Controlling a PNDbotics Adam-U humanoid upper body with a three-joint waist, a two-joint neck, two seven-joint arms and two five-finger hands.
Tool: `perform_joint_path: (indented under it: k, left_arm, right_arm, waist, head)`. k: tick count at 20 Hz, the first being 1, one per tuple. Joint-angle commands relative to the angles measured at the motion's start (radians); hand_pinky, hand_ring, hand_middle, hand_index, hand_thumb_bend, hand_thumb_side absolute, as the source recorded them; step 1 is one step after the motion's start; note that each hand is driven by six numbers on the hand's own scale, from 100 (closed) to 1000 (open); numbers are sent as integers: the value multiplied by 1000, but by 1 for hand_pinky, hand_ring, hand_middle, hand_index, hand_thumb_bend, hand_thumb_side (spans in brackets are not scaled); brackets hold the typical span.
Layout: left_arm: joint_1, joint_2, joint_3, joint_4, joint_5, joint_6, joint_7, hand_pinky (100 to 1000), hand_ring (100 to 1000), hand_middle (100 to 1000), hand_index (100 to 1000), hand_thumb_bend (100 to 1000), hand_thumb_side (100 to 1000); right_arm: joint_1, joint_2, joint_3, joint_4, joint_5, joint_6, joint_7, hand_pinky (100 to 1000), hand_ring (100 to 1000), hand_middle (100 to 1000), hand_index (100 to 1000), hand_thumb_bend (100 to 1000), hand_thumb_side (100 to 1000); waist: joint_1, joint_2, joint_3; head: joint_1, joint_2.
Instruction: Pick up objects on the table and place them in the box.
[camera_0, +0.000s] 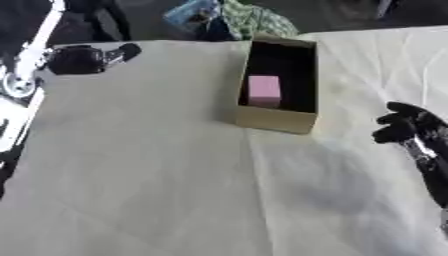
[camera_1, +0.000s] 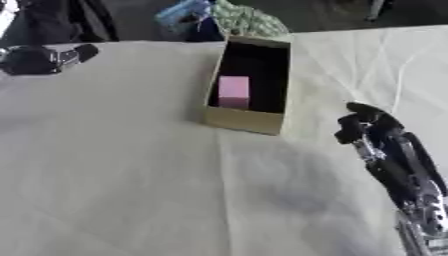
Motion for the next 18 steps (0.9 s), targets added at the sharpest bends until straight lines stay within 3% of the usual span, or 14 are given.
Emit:
perform_joint_path:
  k: [1,9,18]
  left_arm:
    - [41,-30,34,-89,52,42,17,757,645,615,754,692,553]
    - [260,-111,46,-228,192,77,43,760,648,619,760,680,580]
    - [300,-123,64,-231,371,80,23,760,646,617,756,675,591]
  right_arm:
    - [-14,-16,-7,-22,-3,0,-9,639,614,643,838,445,670]
    - [-21,-11,-3,-24,-10,3,-27,636,604,629,836,444,668]
    - [-24,-15,-4,-29,-12,4,-37,634,600,625,827,444,670]
  waist:
    - [-1,-10,2]
    - [-8,-4,-4]
    - [-13,-6,-10]
  head:
    - [8,13]
    - [7,25]
    - [-6,0]
